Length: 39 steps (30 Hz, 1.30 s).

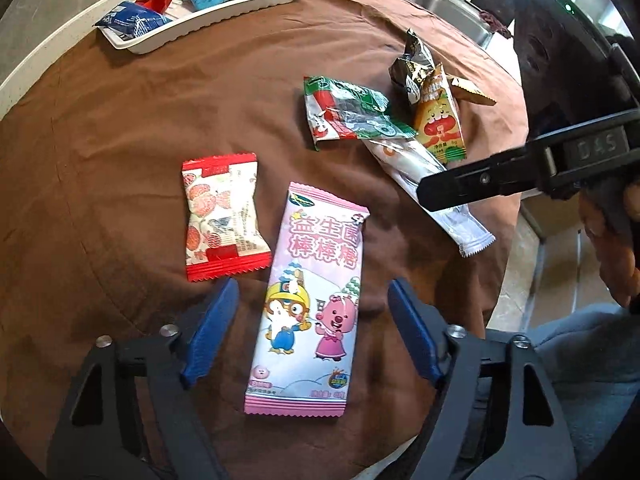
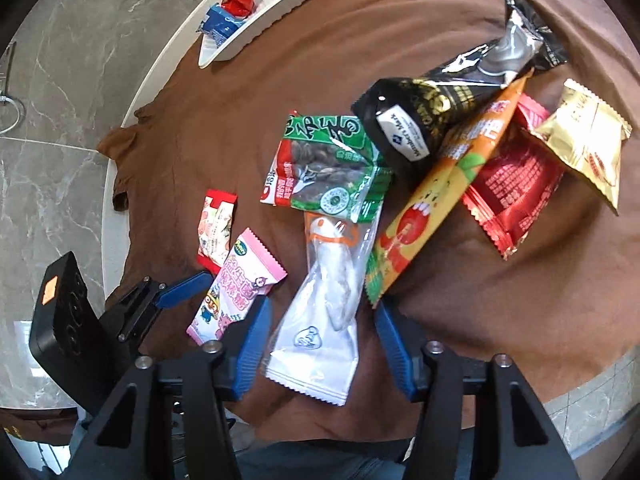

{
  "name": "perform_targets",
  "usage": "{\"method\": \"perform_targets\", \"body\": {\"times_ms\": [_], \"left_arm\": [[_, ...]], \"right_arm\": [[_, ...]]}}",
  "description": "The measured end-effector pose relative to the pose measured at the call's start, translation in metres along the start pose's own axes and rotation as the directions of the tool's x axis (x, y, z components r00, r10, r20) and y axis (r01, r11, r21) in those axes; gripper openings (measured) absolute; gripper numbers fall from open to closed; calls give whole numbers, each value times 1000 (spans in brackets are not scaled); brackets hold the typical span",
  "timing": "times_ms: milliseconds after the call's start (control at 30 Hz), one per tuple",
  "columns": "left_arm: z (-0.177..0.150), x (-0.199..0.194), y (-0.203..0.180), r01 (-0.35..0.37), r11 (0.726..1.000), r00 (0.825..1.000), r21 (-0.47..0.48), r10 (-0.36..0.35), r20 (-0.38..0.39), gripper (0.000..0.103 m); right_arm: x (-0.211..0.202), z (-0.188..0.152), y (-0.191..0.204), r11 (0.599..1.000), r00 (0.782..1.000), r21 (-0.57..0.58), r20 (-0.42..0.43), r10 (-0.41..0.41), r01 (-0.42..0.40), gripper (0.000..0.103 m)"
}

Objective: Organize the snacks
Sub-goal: 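Grasp the pink candy stick pack with the left tool while the right tool grasps the white-orange packet, then lift both packets and carry them over the white tray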

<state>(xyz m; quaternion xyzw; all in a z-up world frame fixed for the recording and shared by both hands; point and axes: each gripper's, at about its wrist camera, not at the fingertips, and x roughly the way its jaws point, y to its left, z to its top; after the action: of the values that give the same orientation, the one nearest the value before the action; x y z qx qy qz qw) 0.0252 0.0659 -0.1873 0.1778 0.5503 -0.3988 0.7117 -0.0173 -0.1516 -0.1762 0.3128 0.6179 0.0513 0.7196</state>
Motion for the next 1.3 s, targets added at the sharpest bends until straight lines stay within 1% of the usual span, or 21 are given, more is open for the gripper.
{"method": "perform_targets", "body": {"times_ms": [33,100,133,200,267,333,367,400,433,533,700,867,933,1000,1133,1300], "left_arm": [[1,0,0,0,1000,1000,5,0,-5,68],[3,-1,1,-11,1000,1000,12,11,-12,51],[4,-1,2,-2,1000,1000,10,3,-17,46],[7,-1,4,8,1000,1000,11,-8,-27,46],[8,1,1,6,1000,999,31,-5,-36,43],[7,1,0,14,999,999,36,-12,-44,34],[6,0,0,21,999,999,34,-19,-45,31],[6,-2,-1,28,999,999,34,-26,-45,22],[5,-2,-1,35,999,998,35,-33,-44,20],[1,-7,-5,41,998,998,47,-40,-42,16],[-2,-10,-4,79,997,996,28,-78,-33,8],[-4,-16,-3,123,992,992,-11,-123,-10,6],[-6,-18,-3,134,991,991,-18,-134,-6,4],[-6,-22,-3,164,986,986,-31,-164,10,3],[-2,-26,-8,174,985,985,-15,-174,13,2],[-1,-21,-13,154,988,988,5,-154,-8,1]], "right_arm": [[-1,0,-2,1000,1000,2,0,-12,12,37],[-1,0,-7,1000,1000,15,0,-24,24,28],[-2,0,-10,999,1000,24,-1,-23,23,26],[-2,-1,-10,999,1000,20,0,-29,29,26],[-2,-2,-9,999,999,16,2,-41,41,25],[-4,-4,-10,999,999,20,1,-40,40,24],[-5,-5,-10,999,999,23,3,-37,37,24],[-6,-6,-10,999,999,25,5,-35,35,24],[-7,-6,-10,999,999,26,7,-33,33,23],[-11,-7,-10,999,1000,31,12,-27,26,23],[-16,-9,-13,999,1000,38,4,-2,2,22],[-25,-14,-21,996,998,72,-5,62,-61,22],[-27,-16,-20,995,998,71,-6,70,-69,22],[-29,-17,-19,994,997,72,-6,82,-81,22],[-34,-19,-16,993,996,66,6,94,-94,22],[-36,-17,-14,995,997,58,10,81,-81,22]]}}
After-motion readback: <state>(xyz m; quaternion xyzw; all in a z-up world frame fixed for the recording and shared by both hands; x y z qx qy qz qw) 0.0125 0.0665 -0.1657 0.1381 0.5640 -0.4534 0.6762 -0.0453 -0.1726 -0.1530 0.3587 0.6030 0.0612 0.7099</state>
